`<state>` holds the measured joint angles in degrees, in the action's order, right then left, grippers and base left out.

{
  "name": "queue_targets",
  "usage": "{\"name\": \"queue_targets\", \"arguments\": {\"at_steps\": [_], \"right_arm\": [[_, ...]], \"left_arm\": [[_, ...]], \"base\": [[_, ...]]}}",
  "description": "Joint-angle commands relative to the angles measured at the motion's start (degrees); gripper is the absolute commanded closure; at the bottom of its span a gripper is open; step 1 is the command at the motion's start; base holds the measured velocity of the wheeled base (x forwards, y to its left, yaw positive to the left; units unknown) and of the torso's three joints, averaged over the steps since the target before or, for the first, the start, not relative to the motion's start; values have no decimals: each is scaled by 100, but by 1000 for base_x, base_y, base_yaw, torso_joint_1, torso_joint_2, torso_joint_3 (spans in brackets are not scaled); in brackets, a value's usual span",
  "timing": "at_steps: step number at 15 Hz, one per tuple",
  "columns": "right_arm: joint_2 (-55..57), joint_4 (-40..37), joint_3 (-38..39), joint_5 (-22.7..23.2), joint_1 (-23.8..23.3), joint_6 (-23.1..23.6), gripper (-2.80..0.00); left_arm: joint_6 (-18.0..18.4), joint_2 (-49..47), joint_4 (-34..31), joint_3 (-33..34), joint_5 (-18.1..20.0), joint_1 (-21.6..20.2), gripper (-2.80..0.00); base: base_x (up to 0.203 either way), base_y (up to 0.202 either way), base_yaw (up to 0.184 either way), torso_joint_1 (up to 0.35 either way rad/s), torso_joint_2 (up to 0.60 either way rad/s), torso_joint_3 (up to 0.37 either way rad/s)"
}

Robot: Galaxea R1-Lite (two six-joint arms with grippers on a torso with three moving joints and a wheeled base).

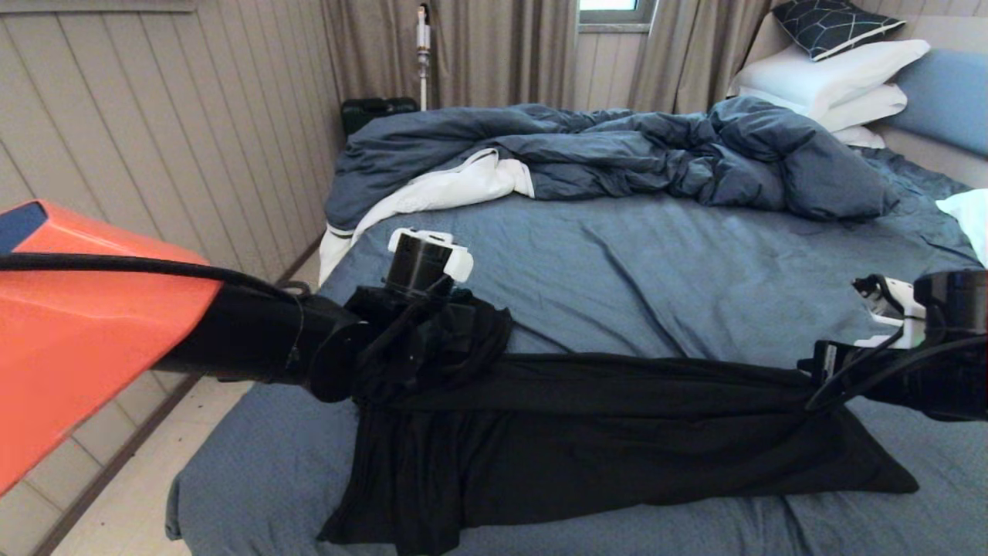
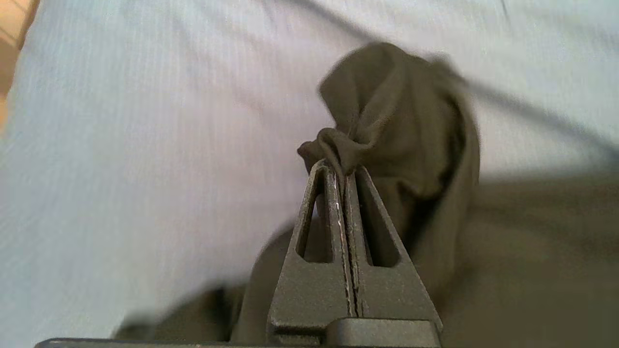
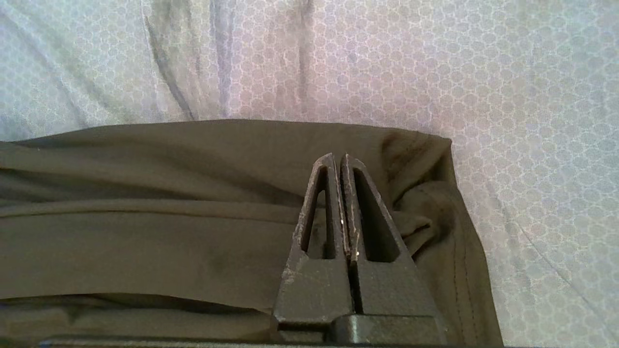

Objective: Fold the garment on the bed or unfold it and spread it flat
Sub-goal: Fold the black T-shirt

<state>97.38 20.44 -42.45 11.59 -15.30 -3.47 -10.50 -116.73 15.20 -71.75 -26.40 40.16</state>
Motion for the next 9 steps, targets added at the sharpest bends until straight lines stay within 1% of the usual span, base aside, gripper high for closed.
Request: {"name": "queue_targets", "arguments": {"at_steps": [1,3,4,5,7,9], "right_arm": [[9,12,8,10,1,5,0],[0,12,17,10,4,-4,0],[-8,12,17,10,9,2,0],[-8,12,26,10,1,-4,0],[0,12,26,18,9,-4,0],[2,12,26,18,1,-4,0]], "left_arm": [[-9,516,75,499,-26,84,0],[-10,849,267,1180,-30,214,0],[-12,986,416,1623,-32,293,0],[-9,1119,638,2056,-35,372,0],[15,1343,1278,2861,-71,535,0],[22,1540,1728,3424,-197,687,0]], "base": [[0,0,0,0,0,0],[0,0,0,0,0,0],[0,0,0,0,0,0],[0,0,0,0,0,0],[0,0,0,0,0,0],[0,0,0,0,0,0]]}}
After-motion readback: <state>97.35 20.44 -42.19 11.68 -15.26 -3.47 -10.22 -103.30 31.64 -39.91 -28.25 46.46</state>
